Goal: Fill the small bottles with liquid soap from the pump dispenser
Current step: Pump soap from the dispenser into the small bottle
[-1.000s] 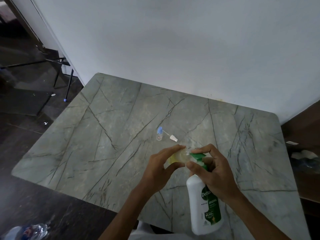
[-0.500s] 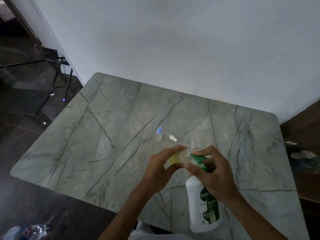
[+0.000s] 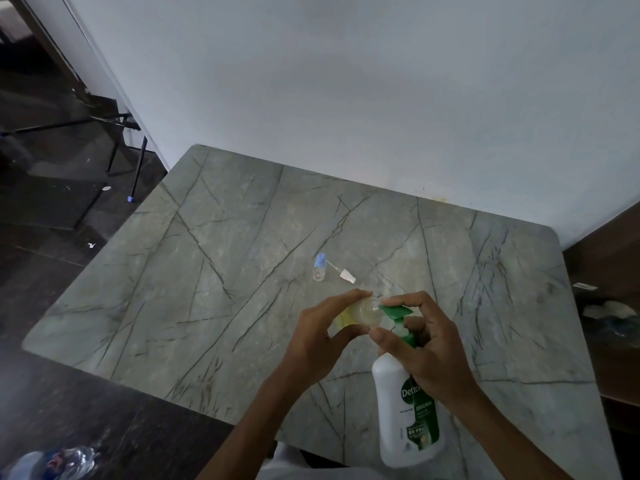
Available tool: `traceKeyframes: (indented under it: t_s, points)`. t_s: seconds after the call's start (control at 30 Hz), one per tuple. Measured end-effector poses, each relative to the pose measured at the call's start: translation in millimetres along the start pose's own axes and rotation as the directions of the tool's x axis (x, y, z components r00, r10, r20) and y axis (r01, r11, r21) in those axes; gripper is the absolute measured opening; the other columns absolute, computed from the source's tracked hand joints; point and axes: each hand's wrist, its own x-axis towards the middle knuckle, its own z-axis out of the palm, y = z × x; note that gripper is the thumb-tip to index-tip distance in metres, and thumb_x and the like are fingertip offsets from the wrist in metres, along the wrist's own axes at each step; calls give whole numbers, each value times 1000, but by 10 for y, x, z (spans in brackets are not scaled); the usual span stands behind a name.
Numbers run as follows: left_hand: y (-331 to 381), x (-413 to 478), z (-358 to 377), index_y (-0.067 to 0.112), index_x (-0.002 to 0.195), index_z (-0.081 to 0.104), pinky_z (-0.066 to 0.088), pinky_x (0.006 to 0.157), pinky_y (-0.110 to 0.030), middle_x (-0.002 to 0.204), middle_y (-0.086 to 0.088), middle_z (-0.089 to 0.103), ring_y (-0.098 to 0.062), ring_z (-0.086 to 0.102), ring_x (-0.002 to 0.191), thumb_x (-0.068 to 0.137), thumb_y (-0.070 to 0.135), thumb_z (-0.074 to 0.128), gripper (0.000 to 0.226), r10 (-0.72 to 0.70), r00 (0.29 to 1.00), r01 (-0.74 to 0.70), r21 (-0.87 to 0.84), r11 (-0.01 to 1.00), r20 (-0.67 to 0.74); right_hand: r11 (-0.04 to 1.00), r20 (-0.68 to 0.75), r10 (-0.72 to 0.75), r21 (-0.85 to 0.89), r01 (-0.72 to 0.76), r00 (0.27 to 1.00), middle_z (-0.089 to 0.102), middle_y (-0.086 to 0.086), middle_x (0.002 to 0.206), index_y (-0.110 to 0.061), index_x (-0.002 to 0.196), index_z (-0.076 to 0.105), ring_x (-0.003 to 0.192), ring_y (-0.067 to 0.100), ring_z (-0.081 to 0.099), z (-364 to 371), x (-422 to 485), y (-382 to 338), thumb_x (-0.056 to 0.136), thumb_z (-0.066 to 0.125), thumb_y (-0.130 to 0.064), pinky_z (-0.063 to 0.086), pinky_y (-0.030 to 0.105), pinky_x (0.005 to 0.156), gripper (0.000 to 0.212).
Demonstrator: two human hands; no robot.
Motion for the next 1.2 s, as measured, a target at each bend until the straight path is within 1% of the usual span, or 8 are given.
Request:
traceKeyframes:
  t_s: [0.17,0.5,0.57,0.7,0.87,1.0,1.13,1.2]
  points:
    - [-12,-24,3,27,132,54,49,88,-15,124,11,64,1,61,110,88,40,63,46,2,1000,-2,-2,1000,-4,1000,-33,12,0,-12,999,73,1,80,-35,99,59,57,24,69,23,-13,24,71,77,-44,55,49,50,35]
    - [-21,-38,33,24,130,57,50,88,-18,121,12,65,0,62,107,85,31,71,47,-4,1000,4,-14,1000,11,997,-66,65,35,-63,996,71,11,70,-30,90,59,55,27,68,42,-4,36,72,75,-45,53,55,50,29]
    - [-18,-23,21,25,130,57,50,89,-18,122,11,65,0,61,109,87,37,67,46,-10,1000,10,-15,1000,11,999,-39,50,17,-50,998,72,8,75,-32,96,58,56,25,68,37,-1,32,72,74,-46,55,51,50,32]
    - [-4,-3,16,23,130,57,48,91,-14,124,11,64,2,60,111,87,42,62,47,-13,1000,13,-14,1000,8,1000,-22,16,8,-16,1000,72,-3,85,-33,103,57,60,20,70,26,-8,34,72,73,-46,55,31,49,37]
    - [-16,-7,42,25,131,56,51,90,-19,125,10,64,1,61,111,87,40,63,47,-30,999,30,1,1000,10,1000,-38,-1,1,1,999,72,-6,85,-30,103,58,61,16,70,29,-15,47,73,75,-43,52,22,50,37]
    - [-24,-12,72,21,130,58,55,86,-32,122,9,65,-3,63,108,87,35,67,46,-18,1000,18,-27,999,1,1000,-80,0,14,1,997,74,0,83,-31,96,60,61,19,71,39,8,23,70,77,-43,57,36,49,34]
    - [6,-22,84,18,128,60,55,84,-29,117,9,68,-2,64,103,86,35,67,46,-3,1000,3,-38,999,-13,999,-103,14,32,-10,995,73,5,74,-28,87,60,58,23,70,53,17,12,70,77,-42,56,47,49,28]
    - [15,-20,78,18,128,60,54,85,-28,117,8,68,-2,64,103,86,36,67,46,-6,1000,6,-41,999,-13,999,-97,24,42,-20,995,73,6,74,-28,88,60,59,23,71,50,14,5,70,77,-42,56,47,50,28]
